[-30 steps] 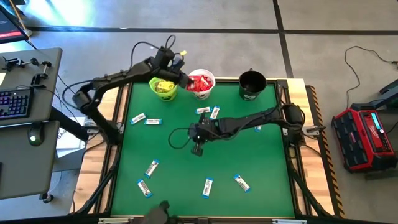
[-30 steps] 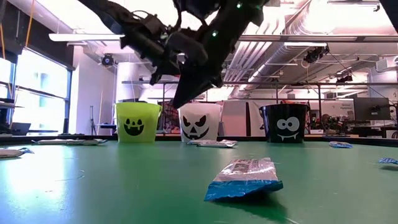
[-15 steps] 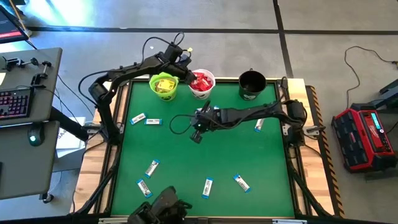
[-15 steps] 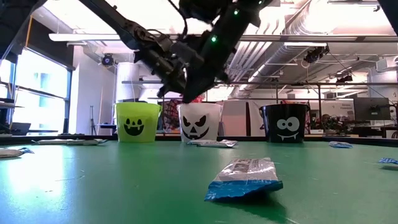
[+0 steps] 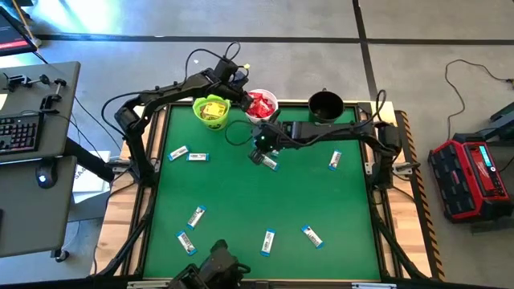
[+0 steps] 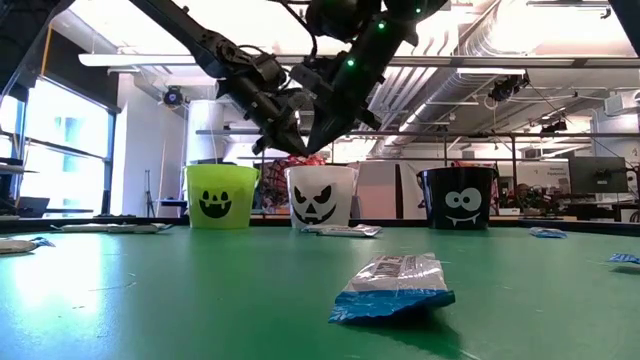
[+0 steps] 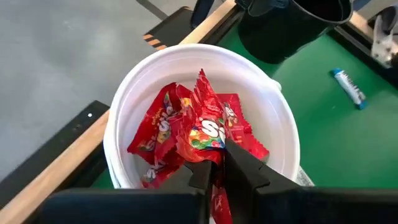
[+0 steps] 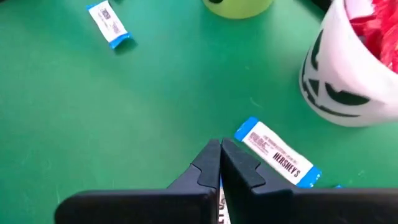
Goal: Sort candy by brand, put in halloween buckets
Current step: Put the red candy into the white bucket
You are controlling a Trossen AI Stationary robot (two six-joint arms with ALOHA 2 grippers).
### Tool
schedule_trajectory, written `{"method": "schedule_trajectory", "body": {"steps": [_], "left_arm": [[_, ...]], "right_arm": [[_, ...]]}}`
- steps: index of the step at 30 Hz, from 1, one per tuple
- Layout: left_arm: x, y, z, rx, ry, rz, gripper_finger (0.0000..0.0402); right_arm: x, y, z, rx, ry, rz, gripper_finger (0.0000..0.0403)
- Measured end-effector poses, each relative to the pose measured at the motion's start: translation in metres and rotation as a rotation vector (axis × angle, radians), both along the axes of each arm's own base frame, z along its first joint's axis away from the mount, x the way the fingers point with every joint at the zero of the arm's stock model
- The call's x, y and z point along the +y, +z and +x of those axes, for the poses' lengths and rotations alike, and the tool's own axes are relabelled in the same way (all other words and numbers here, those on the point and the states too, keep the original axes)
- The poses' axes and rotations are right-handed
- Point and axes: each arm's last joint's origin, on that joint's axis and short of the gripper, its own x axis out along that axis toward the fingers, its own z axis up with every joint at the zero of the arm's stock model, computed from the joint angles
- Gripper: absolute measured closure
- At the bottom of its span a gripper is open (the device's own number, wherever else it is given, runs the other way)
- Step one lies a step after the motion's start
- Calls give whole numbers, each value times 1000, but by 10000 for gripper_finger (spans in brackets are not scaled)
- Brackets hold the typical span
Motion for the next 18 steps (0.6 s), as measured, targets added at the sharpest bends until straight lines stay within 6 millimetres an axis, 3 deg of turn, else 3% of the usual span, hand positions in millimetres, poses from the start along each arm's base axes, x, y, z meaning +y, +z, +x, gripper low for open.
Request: {"method": "schedule_trajectory", "body": {"steps": [14, 18], "left_arm": [[0, 0, 2, 43, 6, 88, 273], [5, 11, 1, 32, 17, 101, 257]], "right_arm": [[-43, 31, -33, 40, 99, -23, 403], [-51, 39, -44, 53, 111, -34, 403]]}}
